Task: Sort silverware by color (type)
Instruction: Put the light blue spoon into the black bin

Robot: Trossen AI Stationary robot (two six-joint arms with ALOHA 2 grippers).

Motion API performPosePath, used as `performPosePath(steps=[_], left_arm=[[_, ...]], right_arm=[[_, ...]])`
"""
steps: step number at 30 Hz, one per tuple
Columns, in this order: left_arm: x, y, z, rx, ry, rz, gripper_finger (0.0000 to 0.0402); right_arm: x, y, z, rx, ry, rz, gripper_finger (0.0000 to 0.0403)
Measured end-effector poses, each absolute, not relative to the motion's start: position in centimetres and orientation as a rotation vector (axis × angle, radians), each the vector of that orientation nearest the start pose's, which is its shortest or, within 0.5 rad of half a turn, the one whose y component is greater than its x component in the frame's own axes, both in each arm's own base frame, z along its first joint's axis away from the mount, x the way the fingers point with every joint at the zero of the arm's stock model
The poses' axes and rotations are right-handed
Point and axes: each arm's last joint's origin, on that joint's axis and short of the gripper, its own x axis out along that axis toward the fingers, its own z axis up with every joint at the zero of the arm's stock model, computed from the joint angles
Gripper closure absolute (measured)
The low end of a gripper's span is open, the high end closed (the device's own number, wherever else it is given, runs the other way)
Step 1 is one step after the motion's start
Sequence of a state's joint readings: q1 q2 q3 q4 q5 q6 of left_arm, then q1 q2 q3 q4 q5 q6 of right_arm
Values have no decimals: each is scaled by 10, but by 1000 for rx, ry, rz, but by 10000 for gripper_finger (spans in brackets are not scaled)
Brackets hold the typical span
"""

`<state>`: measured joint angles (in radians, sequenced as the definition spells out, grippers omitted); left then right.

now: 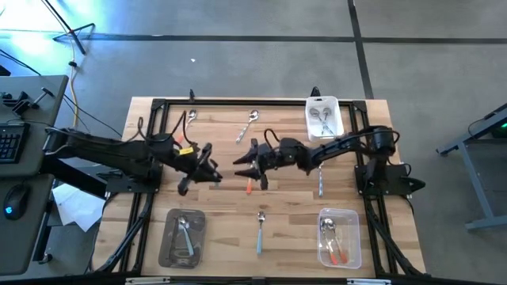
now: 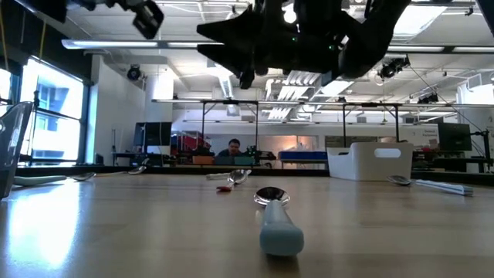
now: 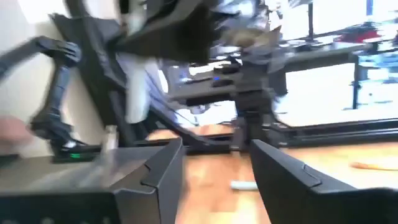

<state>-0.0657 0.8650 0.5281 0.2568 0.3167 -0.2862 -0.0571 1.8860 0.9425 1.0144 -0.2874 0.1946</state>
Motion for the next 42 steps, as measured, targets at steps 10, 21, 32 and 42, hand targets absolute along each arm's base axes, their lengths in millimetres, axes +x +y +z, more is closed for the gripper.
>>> performPosePath(steps=[10,21,32,42], left_arm=[[149,-68,260,-662,668,-326,391],[117,-129,210,-951,894,-340,391],[115,-144,169,-1084,922,-222,391],[118,-148,175,-1107,966,-174,389]], right_arm=[[379,-31,209,138,92,130,250],[379,-31,206,142,125,127,267],[379,-30,205,137,132,127,268],[379,-31,204,136,138,112,268]])
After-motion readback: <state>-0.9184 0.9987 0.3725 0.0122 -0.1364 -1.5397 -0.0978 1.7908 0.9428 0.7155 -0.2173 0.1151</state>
